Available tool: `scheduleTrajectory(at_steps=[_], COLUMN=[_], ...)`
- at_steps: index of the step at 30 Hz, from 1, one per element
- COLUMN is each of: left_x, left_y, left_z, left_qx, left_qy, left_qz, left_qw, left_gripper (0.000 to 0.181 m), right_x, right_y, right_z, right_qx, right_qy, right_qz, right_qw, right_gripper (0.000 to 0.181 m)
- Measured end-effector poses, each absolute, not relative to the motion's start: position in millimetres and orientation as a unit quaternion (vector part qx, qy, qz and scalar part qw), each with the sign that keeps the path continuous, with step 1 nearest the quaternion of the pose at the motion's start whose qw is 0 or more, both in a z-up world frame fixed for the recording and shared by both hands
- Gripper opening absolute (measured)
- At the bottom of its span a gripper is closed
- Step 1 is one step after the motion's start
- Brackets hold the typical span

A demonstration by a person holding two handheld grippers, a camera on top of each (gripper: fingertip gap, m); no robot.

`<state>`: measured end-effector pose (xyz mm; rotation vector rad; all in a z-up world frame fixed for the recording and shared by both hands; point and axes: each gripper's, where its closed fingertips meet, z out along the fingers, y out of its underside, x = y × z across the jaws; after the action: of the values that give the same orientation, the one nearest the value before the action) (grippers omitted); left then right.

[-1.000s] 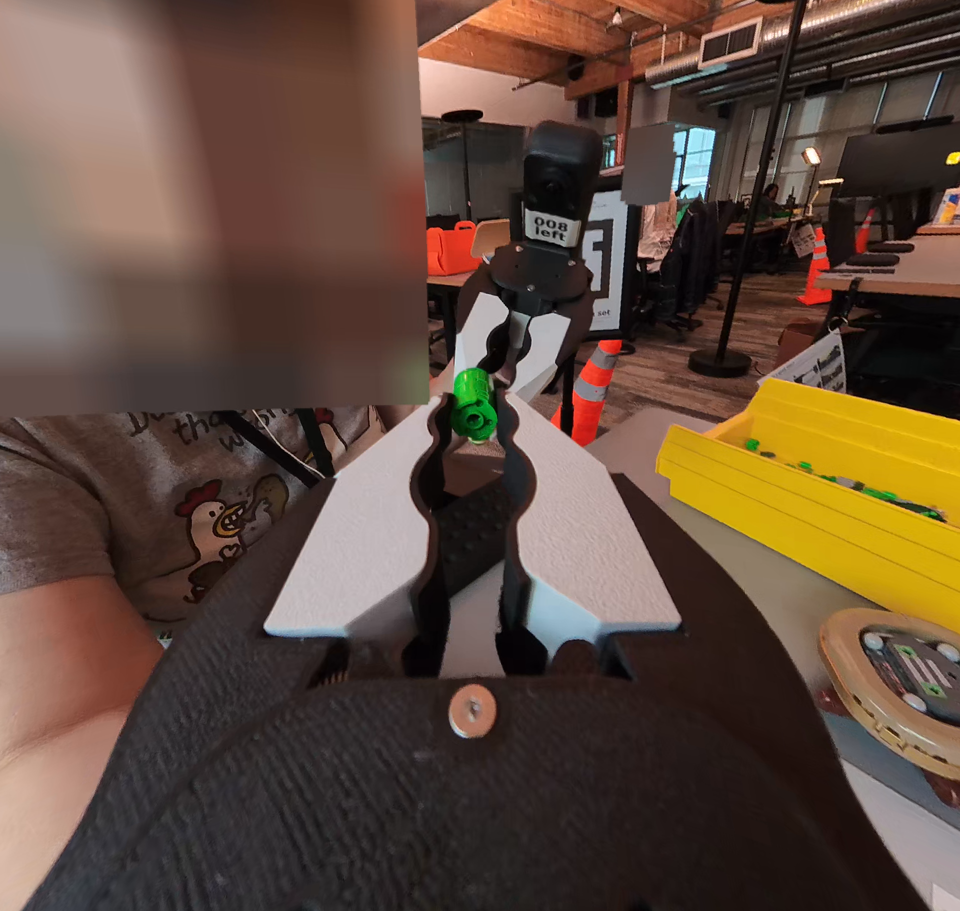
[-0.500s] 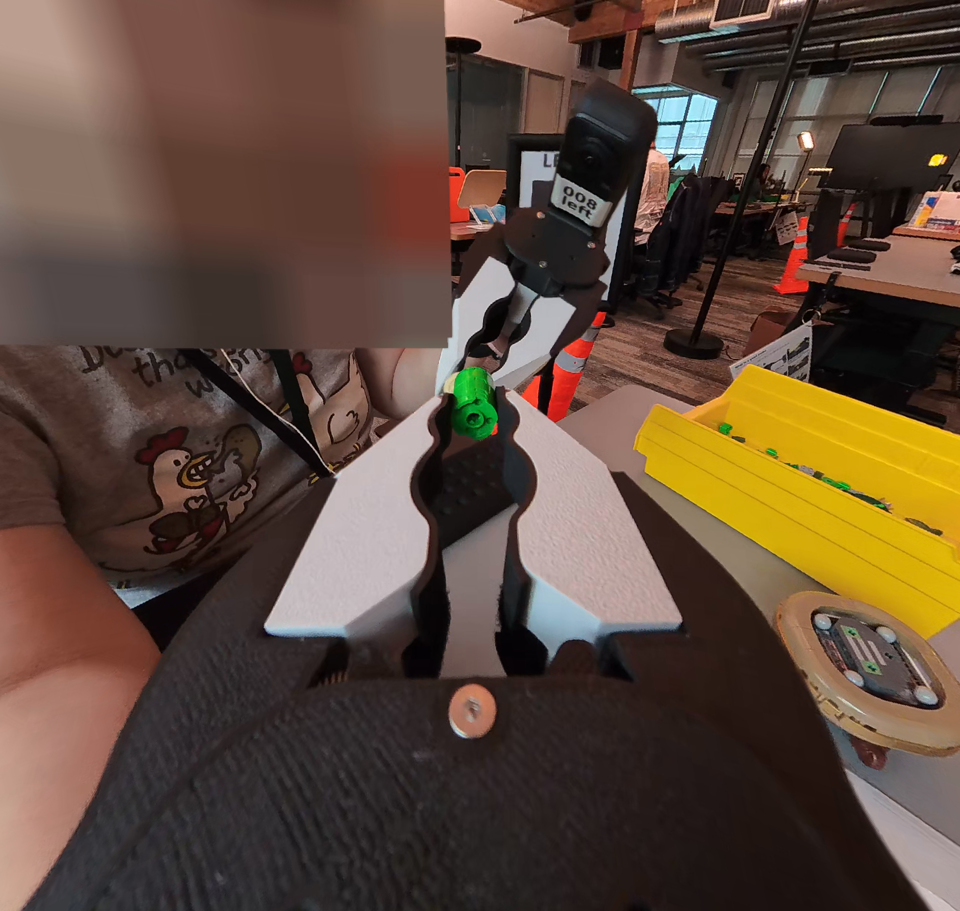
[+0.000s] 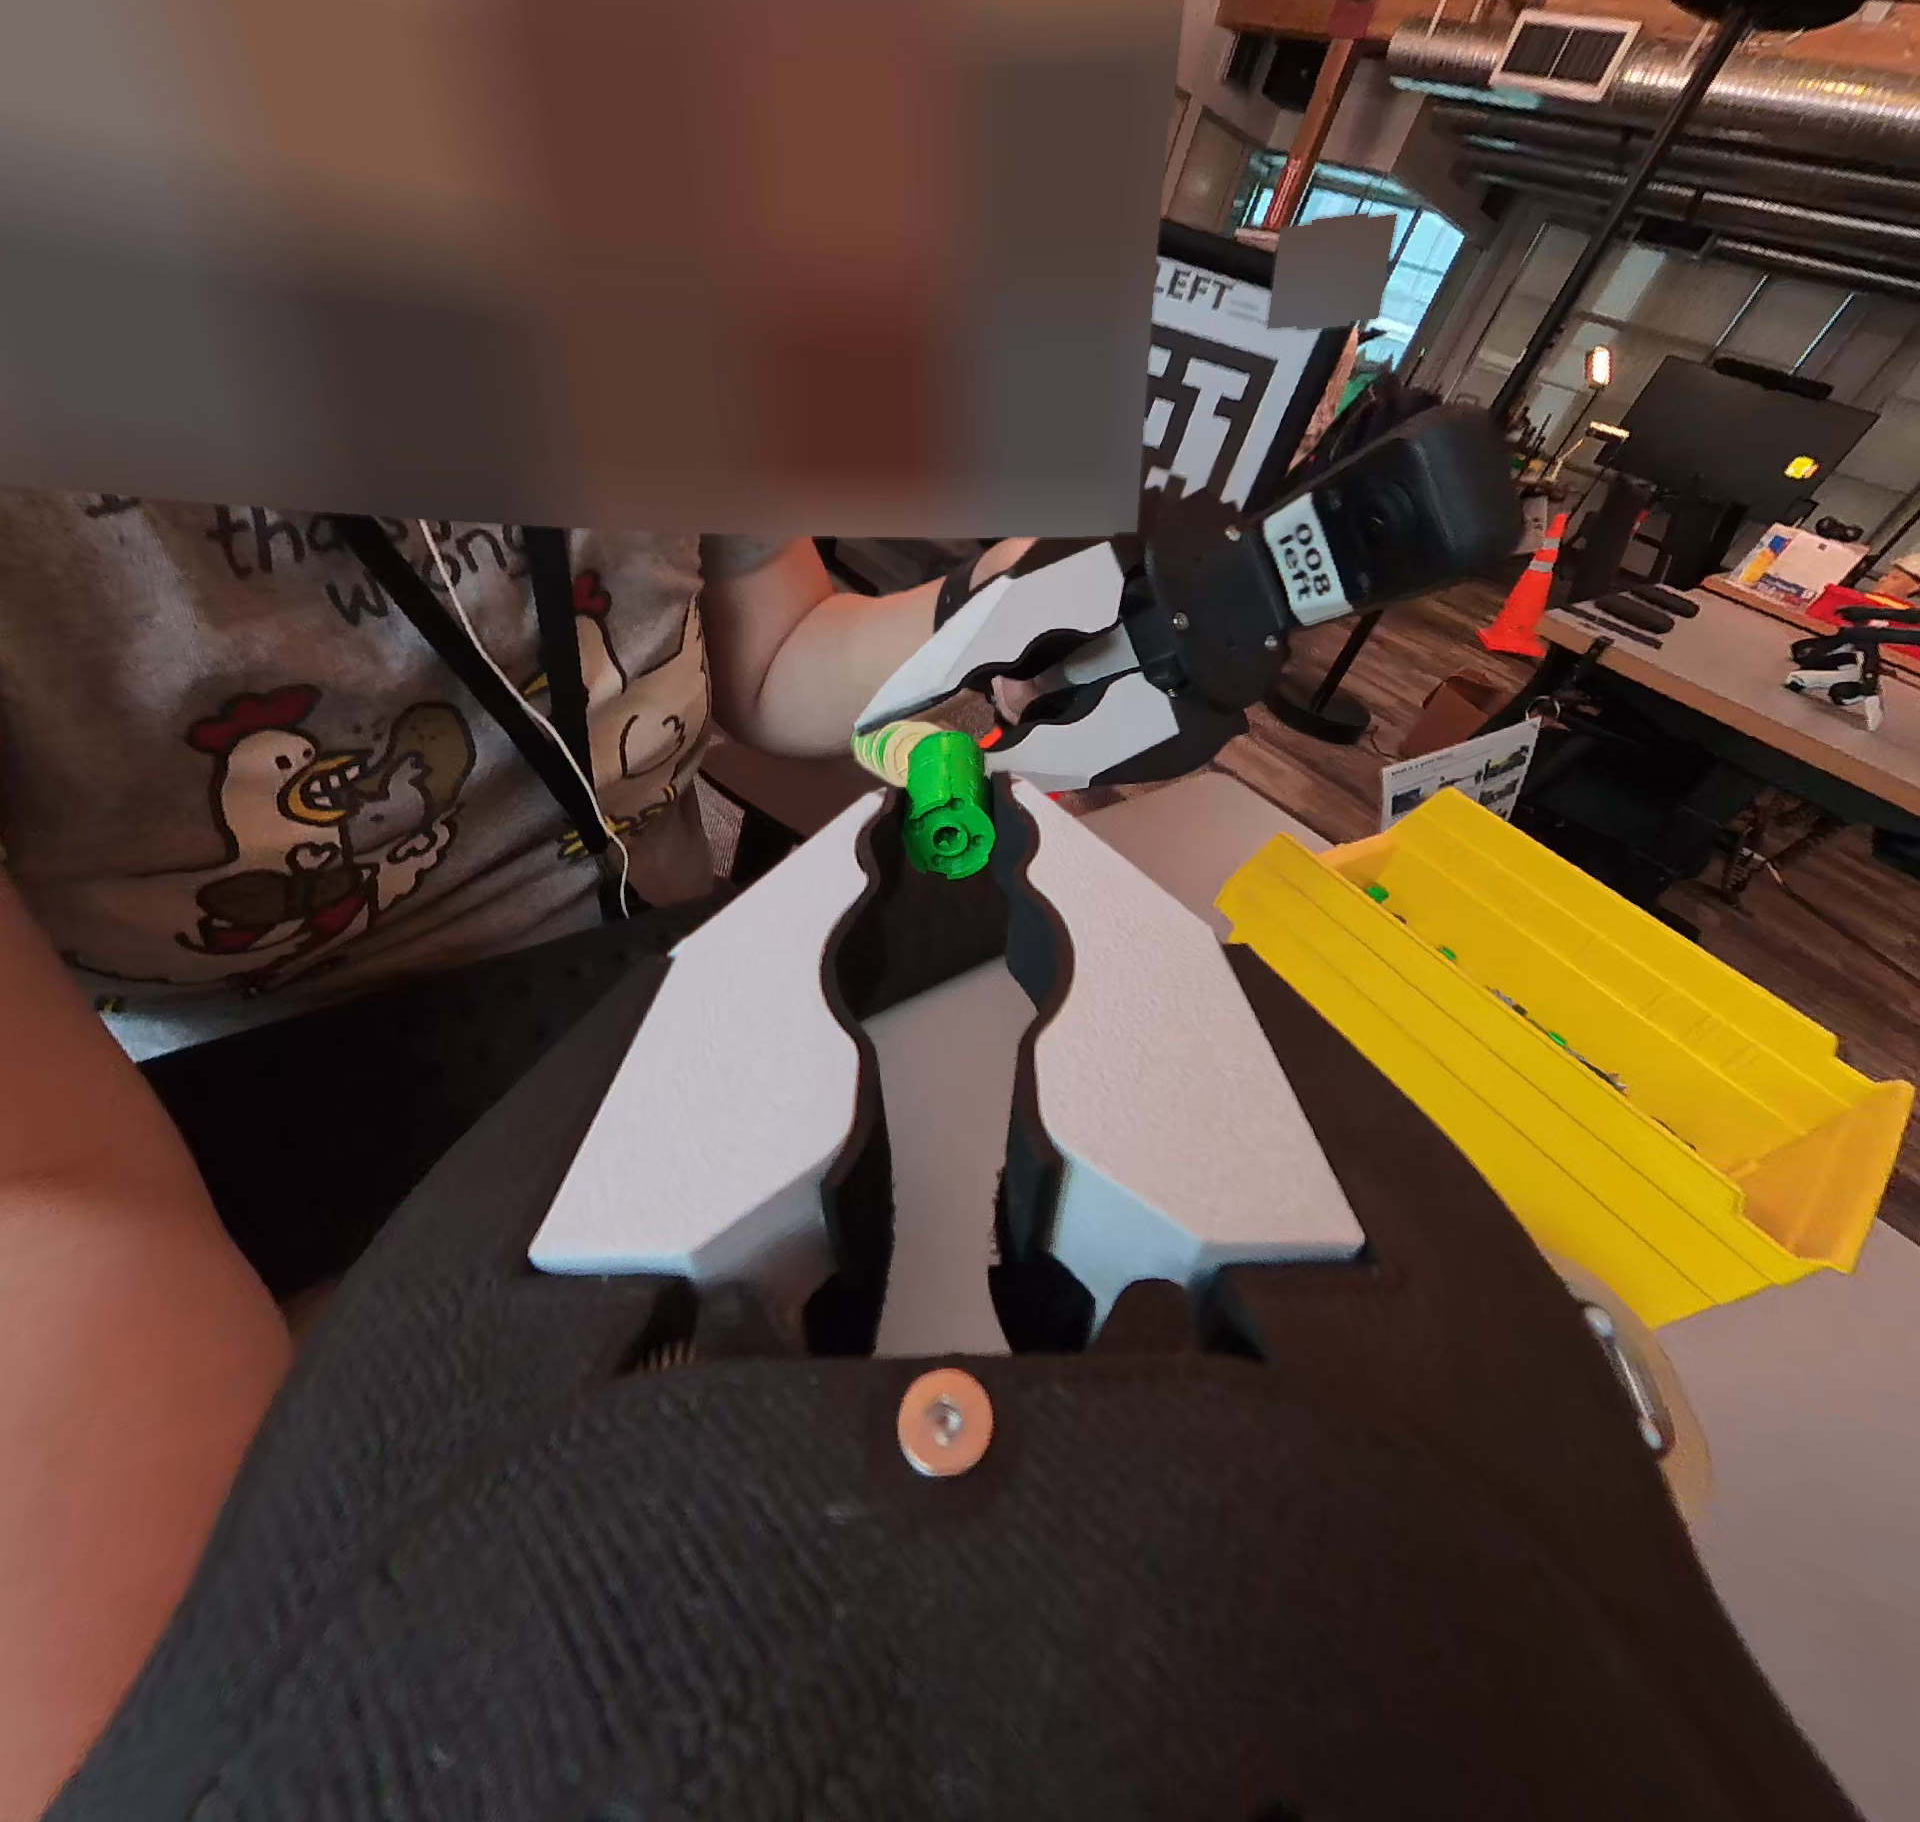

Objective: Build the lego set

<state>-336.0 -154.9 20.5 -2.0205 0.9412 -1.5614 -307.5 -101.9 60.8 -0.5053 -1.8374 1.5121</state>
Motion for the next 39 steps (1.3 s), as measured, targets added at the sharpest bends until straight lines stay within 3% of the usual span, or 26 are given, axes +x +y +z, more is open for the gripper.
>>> scheduleTrajectory(at_steps=[9,20,39], left_x=[-335.9,-340.5,-355.7], left_y=[-168.4,-163.7,-145.4], left_z=[-0.5,-29.8,-36.8], left_qx=[-0.705,-0.726,-0.708], left_qy=[0.329,0.328,0.325], left_qz=[-0.619,-0.6,-0.616], left_qw=[0.109,0.072,0.116], left_gripper=[0.014,0.014,0.014], right_x=[-310.4,-312.1,-332.4], right_y=[-110.6,-111.8,-101.3], right_z=[37.1,12.3,7.0], right_qx=[-0.214,-0.251,-0.278], right_qy=[-0.755,-0.771,-0.748], right_qz=[0.533,0.535,0.559], right_qw=[0.317,0.238,0.225], right_gripper=[0.016,0.016,0.016])
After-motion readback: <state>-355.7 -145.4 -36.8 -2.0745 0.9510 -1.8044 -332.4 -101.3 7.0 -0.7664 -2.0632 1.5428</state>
